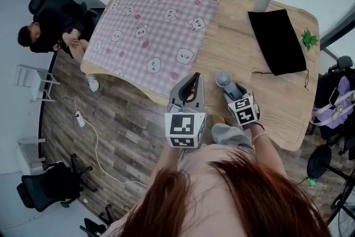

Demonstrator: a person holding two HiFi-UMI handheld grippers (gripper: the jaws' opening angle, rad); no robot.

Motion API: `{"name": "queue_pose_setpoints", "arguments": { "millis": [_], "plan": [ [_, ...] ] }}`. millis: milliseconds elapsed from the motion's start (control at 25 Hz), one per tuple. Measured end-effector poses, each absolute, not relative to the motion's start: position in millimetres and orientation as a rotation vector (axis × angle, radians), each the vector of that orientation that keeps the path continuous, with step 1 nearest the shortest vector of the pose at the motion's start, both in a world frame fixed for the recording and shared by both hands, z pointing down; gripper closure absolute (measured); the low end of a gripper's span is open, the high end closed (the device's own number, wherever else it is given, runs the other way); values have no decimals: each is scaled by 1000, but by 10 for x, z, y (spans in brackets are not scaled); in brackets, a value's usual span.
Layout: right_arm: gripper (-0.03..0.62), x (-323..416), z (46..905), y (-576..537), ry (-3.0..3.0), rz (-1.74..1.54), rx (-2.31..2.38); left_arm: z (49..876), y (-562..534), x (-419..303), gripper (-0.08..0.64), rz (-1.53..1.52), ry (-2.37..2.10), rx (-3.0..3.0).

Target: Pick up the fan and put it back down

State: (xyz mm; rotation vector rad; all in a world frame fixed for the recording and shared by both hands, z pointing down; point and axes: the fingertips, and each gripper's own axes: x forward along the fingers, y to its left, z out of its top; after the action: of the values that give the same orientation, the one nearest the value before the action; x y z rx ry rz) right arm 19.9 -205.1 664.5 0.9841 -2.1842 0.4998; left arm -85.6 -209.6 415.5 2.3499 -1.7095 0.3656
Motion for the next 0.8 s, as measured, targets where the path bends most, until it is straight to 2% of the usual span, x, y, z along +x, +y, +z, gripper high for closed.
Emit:
{"name": "queue_pose_setpoints", "arguments": {
  "millis": [480,800],
  "plan": [
    [350,241,6352,-2023,-2225,442,1079,4095,-1938,-799,546,354,-1687,2380],
    [407,319,6117,-1951,-2246,440,1175,4029,-1791,-761,546,338,-1673,2406]
  ]
}}
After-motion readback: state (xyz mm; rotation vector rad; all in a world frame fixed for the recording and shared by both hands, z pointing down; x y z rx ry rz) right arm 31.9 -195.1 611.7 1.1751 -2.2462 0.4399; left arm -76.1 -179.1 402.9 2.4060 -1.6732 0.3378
